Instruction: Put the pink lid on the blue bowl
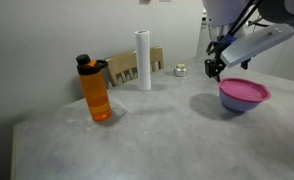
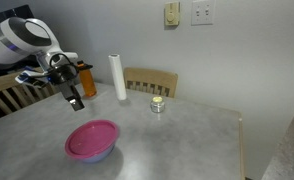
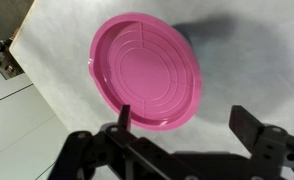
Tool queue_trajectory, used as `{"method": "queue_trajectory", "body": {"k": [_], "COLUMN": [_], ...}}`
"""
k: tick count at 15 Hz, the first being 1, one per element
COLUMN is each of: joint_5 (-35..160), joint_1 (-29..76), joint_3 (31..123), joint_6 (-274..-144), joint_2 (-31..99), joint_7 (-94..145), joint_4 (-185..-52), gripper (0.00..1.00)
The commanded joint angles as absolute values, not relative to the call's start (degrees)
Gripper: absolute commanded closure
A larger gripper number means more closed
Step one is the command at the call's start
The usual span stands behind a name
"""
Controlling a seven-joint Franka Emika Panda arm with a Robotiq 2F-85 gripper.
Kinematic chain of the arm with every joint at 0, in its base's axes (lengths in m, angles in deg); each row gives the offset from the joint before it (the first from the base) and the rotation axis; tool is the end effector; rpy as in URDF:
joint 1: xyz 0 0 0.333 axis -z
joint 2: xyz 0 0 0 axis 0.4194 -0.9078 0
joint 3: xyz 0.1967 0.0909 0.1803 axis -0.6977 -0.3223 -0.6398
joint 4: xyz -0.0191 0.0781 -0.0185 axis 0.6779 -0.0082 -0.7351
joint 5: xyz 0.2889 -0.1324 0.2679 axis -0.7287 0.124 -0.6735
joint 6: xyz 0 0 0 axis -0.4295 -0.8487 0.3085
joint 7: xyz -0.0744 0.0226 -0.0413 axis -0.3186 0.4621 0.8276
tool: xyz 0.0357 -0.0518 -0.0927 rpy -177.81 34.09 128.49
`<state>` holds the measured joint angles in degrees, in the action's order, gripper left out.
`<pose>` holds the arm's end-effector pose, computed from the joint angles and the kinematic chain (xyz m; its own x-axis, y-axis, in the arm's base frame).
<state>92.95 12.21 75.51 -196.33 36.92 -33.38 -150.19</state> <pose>0.5379 0.0681 0.2175 0.8628 -0.4670 0.1935 -0.4995 -0.7286 0.4687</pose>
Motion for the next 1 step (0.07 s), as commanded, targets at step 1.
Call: {"method": "queue_trajectory", "body": {"k": [1], "joint_5": [93.19], "joint_1": [13.43], "joint_3": [74.20], "joint_6": [-196.03], "joint_2": [36.92], "joint_7": [-33.54], "joint_4": [-150.08], "gripper": [0.00]}}
